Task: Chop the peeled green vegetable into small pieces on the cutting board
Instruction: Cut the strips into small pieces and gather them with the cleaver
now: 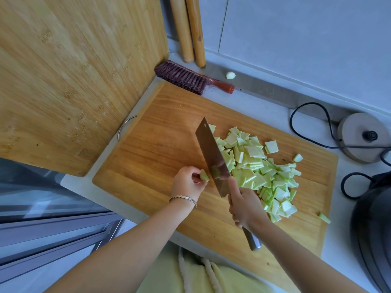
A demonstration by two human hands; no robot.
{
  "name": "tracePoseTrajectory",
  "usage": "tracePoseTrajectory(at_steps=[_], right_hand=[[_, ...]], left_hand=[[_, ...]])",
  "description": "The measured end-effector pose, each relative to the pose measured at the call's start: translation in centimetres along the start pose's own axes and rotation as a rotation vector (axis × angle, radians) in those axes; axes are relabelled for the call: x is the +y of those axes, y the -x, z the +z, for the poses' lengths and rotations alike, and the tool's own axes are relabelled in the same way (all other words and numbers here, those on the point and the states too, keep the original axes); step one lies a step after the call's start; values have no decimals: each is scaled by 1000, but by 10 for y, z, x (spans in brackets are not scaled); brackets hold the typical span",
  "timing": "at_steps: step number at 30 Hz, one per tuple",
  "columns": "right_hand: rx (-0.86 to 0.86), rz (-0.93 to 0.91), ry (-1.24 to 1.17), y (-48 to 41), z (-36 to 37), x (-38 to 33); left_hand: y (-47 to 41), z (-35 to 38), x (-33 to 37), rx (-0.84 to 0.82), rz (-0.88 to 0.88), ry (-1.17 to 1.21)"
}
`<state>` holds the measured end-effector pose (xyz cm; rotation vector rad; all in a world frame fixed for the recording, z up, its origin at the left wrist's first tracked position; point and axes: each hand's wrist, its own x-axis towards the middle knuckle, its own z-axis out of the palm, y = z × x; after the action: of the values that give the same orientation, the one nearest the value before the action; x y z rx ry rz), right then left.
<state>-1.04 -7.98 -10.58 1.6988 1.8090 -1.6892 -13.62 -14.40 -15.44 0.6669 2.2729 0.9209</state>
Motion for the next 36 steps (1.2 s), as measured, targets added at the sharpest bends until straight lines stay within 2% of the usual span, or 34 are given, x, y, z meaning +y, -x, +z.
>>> tracePoseTrajectory(at_steps=[5,9,16,24,27,30,33,36], right_hand=[[-29,-29,0,10,-8,0],[-13,-76,113,11,-2,-1],[-19,-59,175,9,2,4],[34,-51,50,-1,17,8],[-7,-20,-26,-1,7,-3],[-26,-34,-31,6,-3,-5],[-16,-73,37,10,-3,-4],[-12,-96,129,11,2,-2]], left_hand=[[1,-2,3,-2,-86,104],[2,-2,5,-2,-99,108],[1,-2,7,-7,-122,91],[0,-3,9,-33,-168,137],[-2,-1,7,-22,-244,195],[-5,0,6,-19,-404,243],[-8,-1,9,-57,-530,348],[-10,-3,12,-89,-584,418]])
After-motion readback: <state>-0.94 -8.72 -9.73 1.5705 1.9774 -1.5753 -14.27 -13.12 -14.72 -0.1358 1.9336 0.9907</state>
